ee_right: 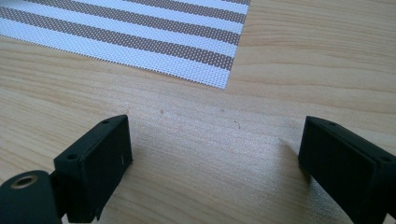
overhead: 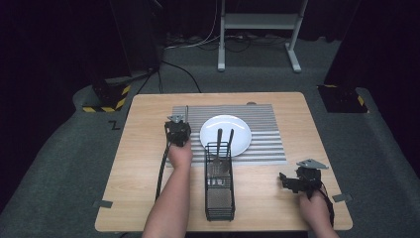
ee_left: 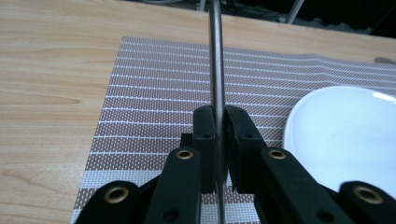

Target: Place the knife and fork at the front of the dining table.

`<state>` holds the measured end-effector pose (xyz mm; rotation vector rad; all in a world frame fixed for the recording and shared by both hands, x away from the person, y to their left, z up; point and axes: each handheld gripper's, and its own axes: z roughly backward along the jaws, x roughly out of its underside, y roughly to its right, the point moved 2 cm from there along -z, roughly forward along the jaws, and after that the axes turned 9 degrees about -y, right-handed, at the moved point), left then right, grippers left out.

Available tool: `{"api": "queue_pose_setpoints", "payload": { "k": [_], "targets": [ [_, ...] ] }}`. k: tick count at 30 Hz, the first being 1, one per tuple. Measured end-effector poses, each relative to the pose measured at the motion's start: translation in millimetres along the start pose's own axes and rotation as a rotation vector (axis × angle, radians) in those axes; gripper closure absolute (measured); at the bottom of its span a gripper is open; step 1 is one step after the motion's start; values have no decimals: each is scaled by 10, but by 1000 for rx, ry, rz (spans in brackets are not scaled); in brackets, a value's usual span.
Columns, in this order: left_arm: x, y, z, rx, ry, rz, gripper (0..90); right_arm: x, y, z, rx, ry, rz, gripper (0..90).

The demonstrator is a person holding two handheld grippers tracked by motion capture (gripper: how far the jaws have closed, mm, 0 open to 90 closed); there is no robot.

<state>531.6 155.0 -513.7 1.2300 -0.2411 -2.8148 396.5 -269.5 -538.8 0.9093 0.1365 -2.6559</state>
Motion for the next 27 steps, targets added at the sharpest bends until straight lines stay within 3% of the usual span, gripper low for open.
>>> {"api": "queue_pose_setpoints", "payload": {
  "k": [7, 14, 27],
  "targets": [
    [9, 32, -69, -16, -27, -24, 826, 0, 3, 1, -4, 1, 3, 94],
    [-1, 42, -137, -27, -72, -8, 825, 2, -1, 2, -9, 0, 6, 95],
    [-13, -37, -163, 3, -108, 50, 817, 3, -1, 4, -10, 0, 8, 95]
  ]
}}
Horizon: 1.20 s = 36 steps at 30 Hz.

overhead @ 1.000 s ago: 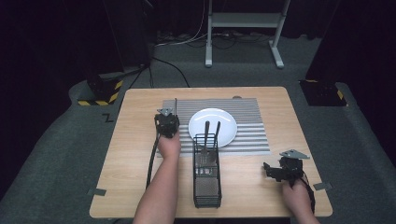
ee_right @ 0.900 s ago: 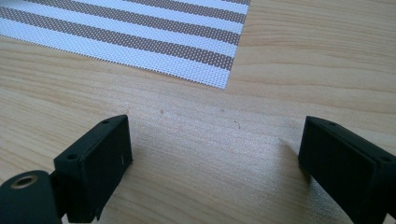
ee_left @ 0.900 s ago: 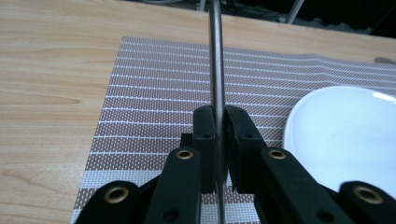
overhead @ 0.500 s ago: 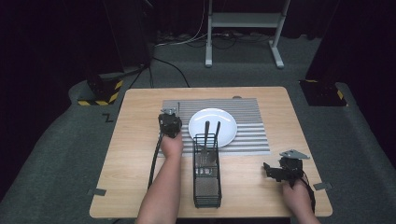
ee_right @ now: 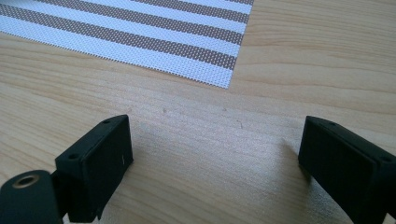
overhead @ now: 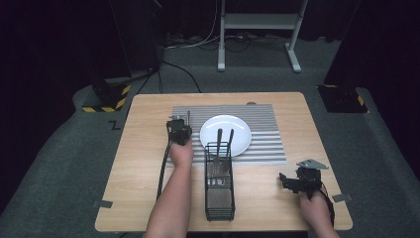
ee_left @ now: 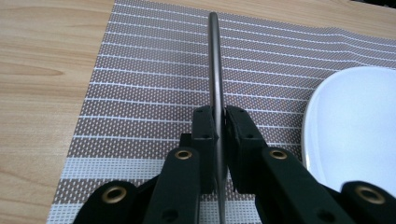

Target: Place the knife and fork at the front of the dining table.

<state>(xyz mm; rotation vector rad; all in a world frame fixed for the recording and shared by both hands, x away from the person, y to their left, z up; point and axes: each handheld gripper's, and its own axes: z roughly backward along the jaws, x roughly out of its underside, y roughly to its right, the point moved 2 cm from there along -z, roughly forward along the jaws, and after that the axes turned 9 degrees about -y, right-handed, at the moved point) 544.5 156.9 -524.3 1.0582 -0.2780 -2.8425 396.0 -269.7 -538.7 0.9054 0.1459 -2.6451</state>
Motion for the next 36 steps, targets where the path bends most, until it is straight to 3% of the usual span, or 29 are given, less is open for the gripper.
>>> {"api": "queue_pose_setpoints", "payload": {
  "k": [4, 8, 13, 20, 24, 26, 29, 36],
  "targets": [
    [-1, -11, 7, -8, -1, -3, 808, 0, 0, 0, 0, 0, 0, 95],
    [-39, -19, 75, 0, 37, -12, 761, 0, 0, 0, 0, 0, 0, 95],
    [-34, -39, 112, -37, 33, -40, 711, 1, -1, 2, -1, -2, 2, 96],
    [25, -79, 216, -52, 54, -74, 648, 0, -1, 2, -1, -2, 2, 95],
    [145, -120, 380, -69, 74, -122, 544, 0, -1, 2, -1, -2, 2, 96],
    [177, -130, 416, -66, 76, -126, 495, 0, -1, 2, -1, -2, 2, 95],
    [318, -199, 577, -70, 89, -184, 449, 0, -2, 2, -2, -2, 1, 96],
    [554, -367, 734, -47, 72, -204, 334, 0, -2, 2, -2, -3, 0, 95]
  ]
}}
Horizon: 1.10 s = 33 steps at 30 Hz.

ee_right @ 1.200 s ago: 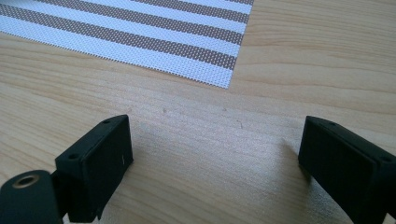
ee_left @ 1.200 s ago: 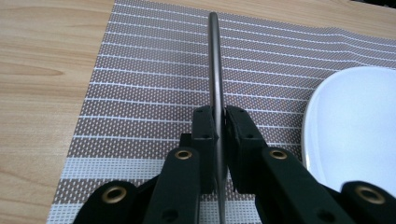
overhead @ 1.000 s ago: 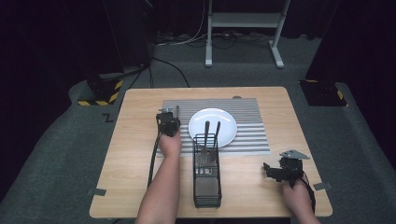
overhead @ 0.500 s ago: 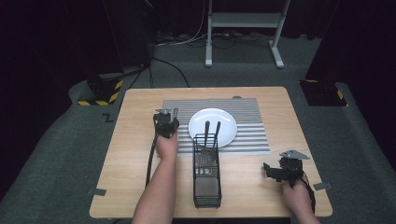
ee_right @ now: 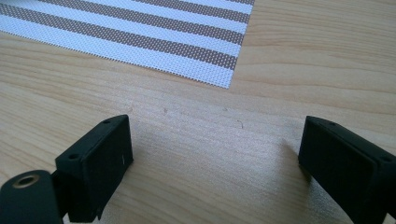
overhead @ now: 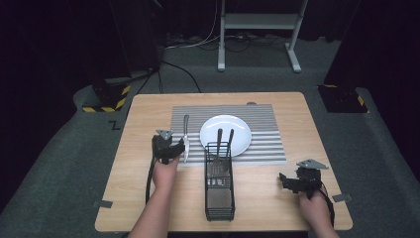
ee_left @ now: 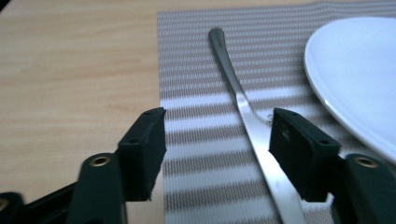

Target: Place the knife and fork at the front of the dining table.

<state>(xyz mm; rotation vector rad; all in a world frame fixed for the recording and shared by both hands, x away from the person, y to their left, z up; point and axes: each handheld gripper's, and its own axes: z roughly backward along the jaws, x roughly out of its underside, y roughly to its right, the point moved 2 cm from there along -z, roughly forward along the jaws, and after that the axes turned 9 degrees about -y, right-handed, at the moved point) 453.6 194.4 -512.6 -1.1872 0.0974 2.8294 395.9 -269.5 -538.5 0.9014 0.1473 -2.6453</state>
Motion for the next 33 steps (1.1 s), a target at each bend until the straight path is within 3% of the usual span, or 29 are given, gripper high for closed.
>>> {"api": "queue_pose_setpoints", "payload": {
  "k": [4, 7, 12, 18, 25, 29, 33],
  "targets": [
    [188, -63, 91, 17, -12, -3, 277, 0, -1, 0, 0, 0, 0, 95],
    [313, -105, 173, 4, -19, -23, 251, 0, -1, 0, 1, 0, 0, 95],
    [513, -165, 354, 19, -20, -60, 233, 0, -1, 1, 2, 0, 0, 95],
    [711, -217, 543, 45, -71, -100, 149, 1, -2, 1, 2, 0, 0, 95],
    [919, -334, 651, 4, -71, -89, 133, 1, -1, 1, 2, 0, -1, 96],
    [1002, -405, 603, -23, -133, -48, 79, 2, -5, 3, -3, 0, 5, 99],
    [1007, -403, 617, -45, -127, -74, 83, 5, -11, 10, 0, 5, 8, 123]
  ]
}}
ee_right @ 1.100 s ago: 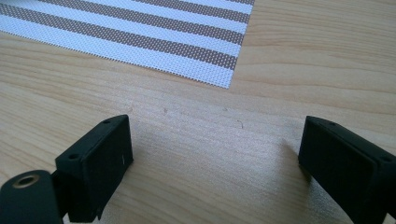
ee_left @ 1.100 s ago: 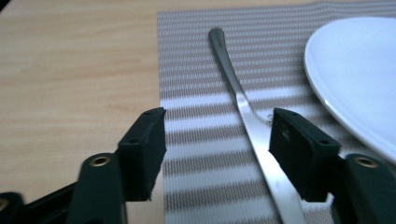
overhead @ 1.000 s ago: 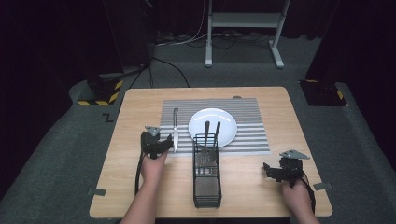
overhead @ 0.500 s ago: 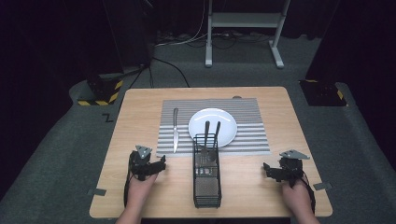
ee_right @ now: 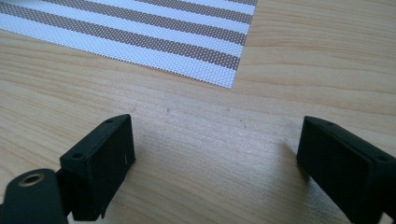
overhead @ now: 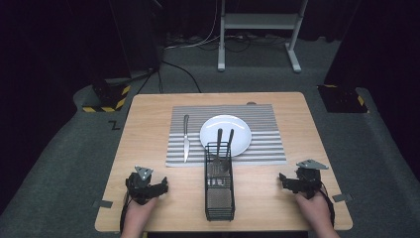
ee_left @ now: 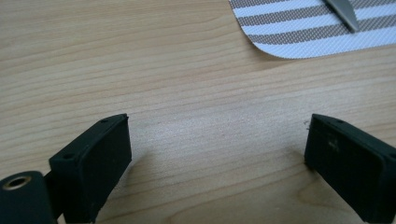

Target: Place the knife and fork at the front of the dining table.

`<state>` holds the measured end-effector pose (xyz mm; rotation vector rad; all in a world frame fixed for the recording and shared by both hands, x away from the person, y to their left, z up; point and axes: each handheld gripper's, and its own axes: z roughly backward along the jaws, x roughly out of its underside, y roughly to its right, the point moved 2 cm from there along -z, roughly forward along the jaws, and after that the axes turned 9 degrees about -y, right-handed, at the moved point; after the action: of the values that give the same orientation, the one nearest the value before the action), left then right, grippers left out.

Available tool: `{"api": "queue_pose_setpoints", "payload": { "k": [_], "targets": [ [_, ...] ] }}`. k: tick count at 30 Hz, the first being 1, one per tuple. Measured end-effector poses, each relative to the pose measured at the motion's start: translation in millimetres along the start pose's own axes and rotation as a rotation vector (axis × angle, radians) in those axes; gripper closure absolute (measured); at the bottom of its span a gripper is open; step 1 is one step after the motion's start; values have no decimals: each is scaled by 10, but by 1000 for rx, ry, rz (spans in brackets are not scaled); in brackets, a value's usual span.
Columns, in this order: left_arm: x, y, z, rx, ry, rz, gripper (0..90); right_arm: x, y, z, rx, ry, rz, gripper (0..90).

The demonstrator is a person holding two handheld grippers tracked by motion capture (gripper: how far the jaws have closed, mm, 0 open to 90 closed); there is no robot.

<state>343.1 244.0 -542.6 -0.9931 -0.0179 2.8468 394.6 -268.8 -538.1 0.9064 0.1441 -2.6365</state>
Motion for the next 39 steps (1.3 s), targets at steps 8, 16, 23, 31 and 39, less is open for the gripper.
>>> {"api": "queue_pose_setpoints", "payload": {
  "k": [8, 16, 23, 31, 39],
  "targets": [
    [-33, 27, -35, 55, -11, 20, 103, 25, -121, 131, 31, 86, 81, 131],
    [-52, 37, -57, 74, -26, 1, 43, -117, -393, 460, -10, 275, 97, 133],
    [-58, 41, -66, 79, -32, -11, 13, -279, -611, 631, -42, 373, 102, 126],
    [-57, 43, -66, 78, -32, -11, 13, -460, -747, 650, -85, 381, 101, 129],
    [-59, 40, -67, 80, -32, -12, 11, -647, -1002, 621, -138, 384, 138, 131]
  ]
}}
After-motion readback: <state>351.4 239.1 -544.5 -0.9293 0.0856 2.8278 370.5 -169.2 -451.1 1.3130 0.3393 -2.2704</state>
